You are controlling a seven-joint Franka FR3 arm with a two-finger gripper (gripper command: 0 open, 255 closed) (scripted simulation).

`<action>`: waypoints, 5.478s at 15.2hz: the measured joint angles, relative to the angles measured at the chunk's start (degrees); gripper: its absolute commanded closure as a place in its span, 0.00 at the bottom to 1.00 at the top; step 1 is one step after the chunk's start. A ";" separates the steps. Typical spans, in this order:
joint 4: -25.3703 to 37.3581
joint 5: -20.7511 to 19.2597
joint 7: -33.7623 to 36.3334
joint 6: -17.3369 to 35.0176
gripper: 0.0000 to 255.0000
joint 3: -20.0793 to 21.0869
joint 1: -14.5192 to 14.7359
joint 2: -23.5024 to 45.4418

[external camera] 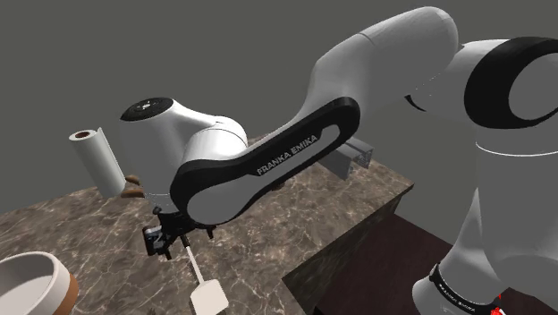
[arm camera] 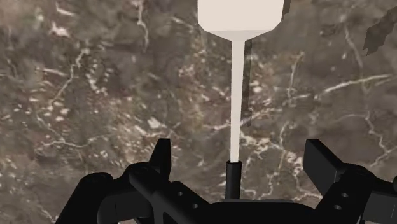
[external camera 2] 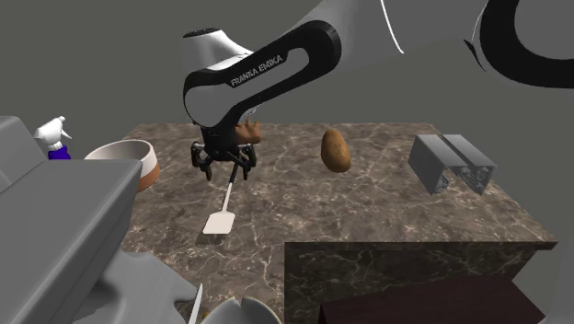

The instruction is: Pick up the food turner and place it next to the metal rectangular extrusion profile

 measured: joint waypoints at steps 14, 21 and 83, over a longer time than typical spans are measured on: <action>-0.79 -2.48 1.75 3.95 1.00 -1.28 1.16 3.60; -0.80 -2.49 1.75 3.96 1.00 -1.29 1.16 3.60; -35.03 23.22 -40.73 -7.85 1.00 -15.58 -16.06 -49.41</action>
